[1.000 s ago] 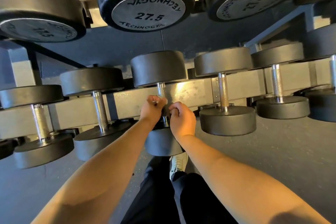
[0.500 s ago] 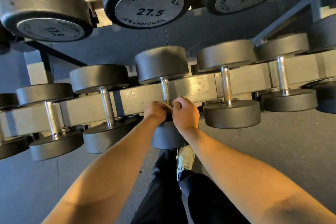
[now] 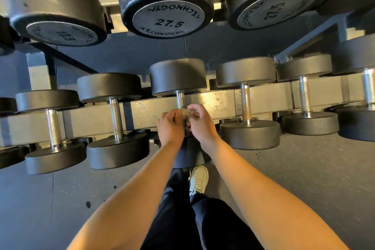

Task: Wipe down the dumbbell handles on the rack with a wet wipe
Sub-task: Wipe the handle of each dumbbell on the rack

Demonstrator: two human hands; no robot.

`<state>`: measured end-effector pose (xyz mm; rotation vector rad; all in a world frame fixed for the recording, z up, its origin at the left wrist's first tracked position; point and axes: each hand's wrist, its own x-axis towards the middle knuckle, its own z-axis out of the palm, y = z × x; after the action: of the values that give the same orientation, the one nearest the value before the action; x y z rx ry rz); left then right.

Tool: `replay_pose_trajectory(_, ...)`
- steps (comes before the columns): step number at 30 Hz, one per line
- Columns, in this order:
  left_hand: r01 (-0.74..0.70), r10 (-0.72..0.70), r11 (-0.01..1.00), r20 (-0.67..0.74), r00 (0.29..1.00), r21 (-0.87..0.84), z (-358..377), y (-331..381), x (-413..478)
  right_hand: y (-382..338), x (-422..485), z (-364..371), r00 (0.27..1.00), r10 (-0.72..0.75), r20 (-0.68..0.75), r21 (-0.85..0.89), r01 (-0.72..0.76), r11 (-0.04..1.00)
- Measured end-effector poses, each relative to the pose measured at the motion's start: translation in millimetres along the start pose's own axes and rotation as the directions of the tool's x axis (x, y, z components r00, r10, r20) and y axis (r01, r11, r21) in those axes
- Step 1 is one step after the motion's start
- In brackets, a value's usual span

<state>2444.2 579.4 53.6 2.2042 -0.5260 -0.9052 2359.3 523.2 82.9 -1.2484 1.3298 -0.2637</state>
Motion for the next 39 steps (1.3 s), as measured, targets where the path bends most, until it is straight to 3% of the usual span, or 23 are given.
replay_pose_trajectory(6,0.055,-0.053,0.986,0.022,0.998,-0.16,-2,16,13,-1,14,11,0.999,-0.031,0.027,0.062,0.029,0.998)
replay_pose_trajectory(9,0.029,-0.037,0.983,-0.037,0.999,-0.182,-2,13,11,0,27,17,0.999,0.037,-0.032,0.079,-0.034,0.996)
replay_pose_trajectory(13,0.081,-0.086,0.978,-0.019,0.996,-0.195,-5,7,10,0,43,20,0.966,0.177,-0.188,0.281,-0.119,0.952)
replay_pose_trajectory(20,0.042,-0.042,0.998,-0.003,0.999,-0.045,-3,2,18,-9,53,33,0.959,0.242,-0.147,0.508,-0.137,0.851)
replay_pose_trajectory(22,0.033,-0.033,0.999,0.005,0.999,-0.034,-3,3,21,-8,55,38,0.956,0.263,-0.131,0.437,-0.183,0.881)
replay_pose_trajectory(25,0.049,-0.048,0.999,0.019,0.999,-0.021,-2,2,23,-5,61,36,0.98,0.081,-0.184,0.034,-0.076,0.997)
replay_pose_trajectory(27,0.085,-0.085,0.996,-0.003,0.996,-0.028,-1,2,23,-3,66,34,0.986,0.013,-0.168,-0.167,-0.042,0.985)
replay_pose_trajectory(35,0.091,-0.094,0.995,-0.165,0.982,-0.026,2,-1,23,-4,89,53,0.972,-0.03,-0.232,-0.328,-0.049,0.943)
replay_pose_trajectory(39,0.073,-0.071,0.997,-0.145,0.987,0.01,3,0,24,0,87,47,0.985,-0.068,-0.158,-0.482,-0.016,0.876)
